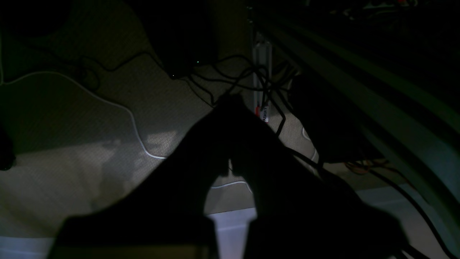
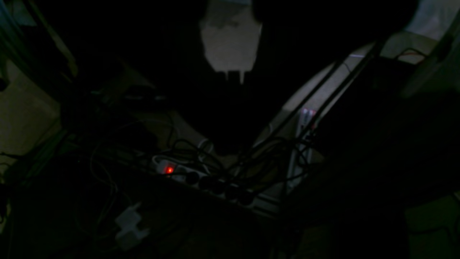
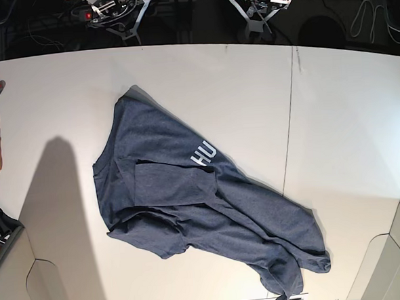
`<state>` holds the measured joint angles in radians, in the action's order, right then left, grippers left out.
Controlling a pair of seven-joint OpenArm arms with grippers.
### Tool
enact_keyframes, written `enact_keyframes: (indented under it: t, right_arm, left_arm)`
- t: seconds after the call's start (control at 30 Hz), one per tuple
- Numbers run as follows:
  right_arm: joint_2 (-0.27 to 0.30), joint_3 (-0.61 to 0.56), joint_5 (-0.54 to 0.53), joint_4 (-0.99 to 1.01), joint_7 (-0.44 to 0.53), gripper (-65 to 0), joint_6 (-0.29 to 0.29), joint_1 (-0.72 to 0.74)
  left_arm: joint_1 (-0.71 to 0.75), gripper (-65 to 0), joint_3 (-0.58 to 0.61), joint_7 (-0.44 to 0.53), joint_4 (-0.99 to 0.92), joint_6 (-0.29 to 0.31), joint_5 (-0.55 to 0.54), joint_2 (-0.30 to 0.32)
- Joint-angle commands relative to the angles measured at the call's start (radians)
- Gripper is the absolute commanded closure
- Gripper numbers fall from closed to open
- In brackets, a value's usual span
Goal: Layout the t-shirt on the table in an organized manner, then fold the t-shirt properly
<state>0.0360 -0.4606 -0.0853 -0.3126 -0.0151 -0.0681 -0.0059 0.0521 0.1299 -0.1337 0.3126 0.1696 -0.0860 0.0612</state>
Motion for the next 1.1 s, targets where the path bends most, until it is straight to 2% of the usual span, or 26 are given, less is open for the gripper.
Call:
enact_keyframes:
  t: [0.0,0.87,0.97,1.07]
  right_arm:
    - [0.002,-0.002,0.003,-0.007,0.006,0.0,-0.006,0.003]
    - [0.002,-0.002,0.003,-0.007,0.006,0.0,-0.007,0.002]
    - [0.003,-0.002,0.003,-0.016,0.007,0.0,-0.047,-0.001]
    - [0.010,-0.002,0.004,-0.066,0.007,0.0,-0.117,-0.029]
  left_arm:
    - [-0.002,0.0,0.000,0.006,0.007,0.008,0.002,0.000]
    - [-0.001,0.0,0.000,0.006,0.007,0.008,0.001,0.000]
    - [0.005,0.0,0.000,0.006,0.019,0.000,-0.007,0.001]
    - [0.052,0.0,0.000,0.006,0.082,-0.068,-0.031,0.006]
